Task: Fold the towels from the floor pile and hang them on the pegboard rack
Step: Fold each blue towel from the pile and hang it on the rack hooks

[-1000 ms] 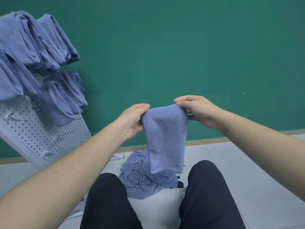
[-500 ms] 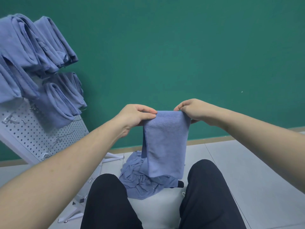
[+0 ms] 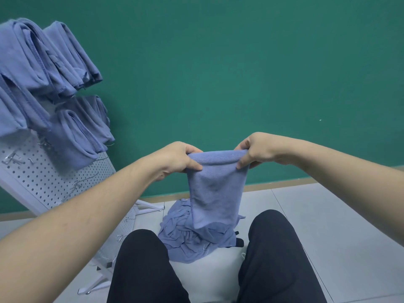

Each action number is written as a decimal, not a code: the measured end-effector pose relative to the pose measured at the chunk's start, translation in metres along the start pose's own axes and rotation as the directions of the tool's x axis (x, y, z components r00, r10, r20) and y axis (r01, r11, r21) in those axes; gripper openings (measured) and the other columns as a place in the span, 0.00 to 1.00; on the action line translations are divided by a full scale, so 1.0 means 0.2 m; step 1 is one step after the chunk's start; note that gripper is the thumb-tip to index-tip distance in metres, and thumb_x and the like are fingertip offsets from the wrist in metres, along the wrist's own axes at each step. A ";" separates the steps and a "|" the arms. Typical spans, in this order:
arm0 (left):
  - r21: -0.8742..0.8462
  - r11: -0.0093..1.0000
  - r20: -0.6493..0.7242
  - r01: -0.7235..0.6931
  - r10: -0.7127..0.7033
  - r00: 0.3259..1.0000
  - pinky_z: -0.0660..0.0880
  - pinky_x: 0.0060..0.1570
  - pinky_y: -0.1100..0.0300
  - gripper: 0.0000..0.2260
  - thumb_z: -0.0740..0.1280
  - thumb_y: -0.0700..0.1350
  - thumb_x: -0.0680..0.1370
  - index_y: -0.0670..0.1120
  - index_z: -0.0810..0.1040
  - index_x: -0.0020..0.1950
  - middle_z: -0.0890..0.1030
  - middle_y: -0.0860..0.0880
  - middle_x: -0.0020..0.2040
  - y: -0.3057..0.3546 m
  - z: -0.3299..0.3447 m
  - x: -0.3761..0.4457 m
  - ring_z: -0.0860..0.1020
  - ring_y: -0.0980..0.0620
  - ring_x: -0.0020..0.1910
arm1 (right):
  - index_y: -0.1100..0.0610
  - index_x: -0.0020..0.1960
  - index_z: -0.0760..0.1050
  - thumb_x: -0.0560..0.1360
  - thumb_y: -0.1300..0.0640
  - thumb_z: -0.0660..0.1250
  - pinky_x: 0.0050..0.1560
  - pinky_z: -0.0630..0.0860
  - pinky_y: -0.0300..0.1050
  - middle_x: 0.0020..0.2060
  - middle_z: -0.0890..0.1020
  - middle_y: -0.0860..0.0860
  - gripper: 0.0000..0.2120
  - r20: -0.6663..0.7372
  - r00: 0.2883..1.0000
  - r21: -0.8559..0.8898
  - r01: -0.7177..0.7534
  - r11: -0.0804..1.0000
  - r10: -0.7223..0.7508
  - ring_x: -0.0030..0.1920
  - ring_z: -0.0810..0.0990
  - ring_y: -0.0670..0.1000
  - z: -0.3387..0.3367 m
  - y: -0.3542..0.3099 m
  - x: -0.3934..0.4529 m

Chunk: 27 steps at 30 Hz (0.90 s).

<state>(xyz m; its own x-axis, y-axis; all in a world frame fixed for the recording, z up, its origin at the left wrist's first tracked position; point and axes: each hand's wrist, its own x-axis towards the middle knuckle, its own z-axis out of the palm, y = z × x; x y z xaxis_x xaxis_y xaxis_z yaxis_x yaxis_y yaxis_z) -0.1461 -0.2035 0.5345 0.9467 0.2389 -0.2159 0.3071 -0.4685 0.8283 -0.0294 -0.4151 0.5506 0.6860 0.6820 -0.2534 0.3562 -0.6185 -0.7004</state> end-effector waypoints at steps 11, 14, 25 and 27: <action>0.166 0.984 -0.116 -0.065 0.085 0.990 0.70 0.45 0.61 0.04 0.73 0.48 0.77 0.50 0.81 0.44 0.80 0.54 0.41 -0.03 -0.04 0.00 0.75 0.55 0.41 | 0.50 0.53 0.82 0.76 0.51 0.71 0.65 0.73 0.50 0.55 0.84 0.47 0.07 -0.098 0.994 0.037 0.042 0.998 -0.038 0.61 0.78 0.51 -0.03 0.04 0.00; -0.095 0.990 -0.074 -0.100 0.093 0.993 0.71 0.52 0.59 0.07 0.74 0.51 0.75 0.51 0.78 0.43 0.79 0.55 0.41 -0.08 -0.03 0.02 0.74 0.55 0.43 | 0.48 0.61 0.78 0.81 0.50 0.65 0.67 0.70 0.53 0.60 0.81 0.42 0.10 -0.095 0.994 0.306 0.084 0.948 -0.058 0.64 0.76 0.46 0.01 0.07 0.01; -0.509 0.808 -0.465 -0.298 0.033 0.885 0.76 0.56 0.53 0.08 0.62 0.51 0.83 0.48 0.75 0.52 0.82 0.50 0.51 -0.02 0.20 0.02 0.79 0.54 0.48 | 0.54 0.46 0.63 0.85 0.45 0.51 0.41 0.65 0.44 0.39 0.68 0.45 0.16 -0.623 0.782 0.357 0.301 0.884 -0.014 0.37 0.67 0.44 0.28 -0.01 0.06; -0.429 0.839 -0.571 -0.334 0.035 0.820 0.73 0.51 0.54 0.09 0.60 0.52 0.84 0.48 0.71 0.49 0.76 0.50 0.46 0.00 0.24 0.01 0.73 0.54 0.44 | 0.53 0.45 0.65 0.82 0.40 0.58 0.40 0.67 0.41 0.38 0.70 0.44 0.17 -0.635 0.773 0.397 0.322 0.860 0.003 0.35 0.69 0.42 0.30 -0.03 0.07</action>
<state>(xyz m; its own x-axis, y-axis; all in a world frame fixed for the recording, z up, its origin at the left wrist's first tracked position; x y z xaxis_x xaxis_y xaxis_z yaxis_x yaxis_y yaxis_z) -0.1390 -0.2436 0.5085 0.7322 0.6649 0.1472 -0.1003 -0.1085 0.9890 -0.0608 -0.3790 0.5113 0.9340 0.2773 0.2255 0.2756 -0.1571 -0.9483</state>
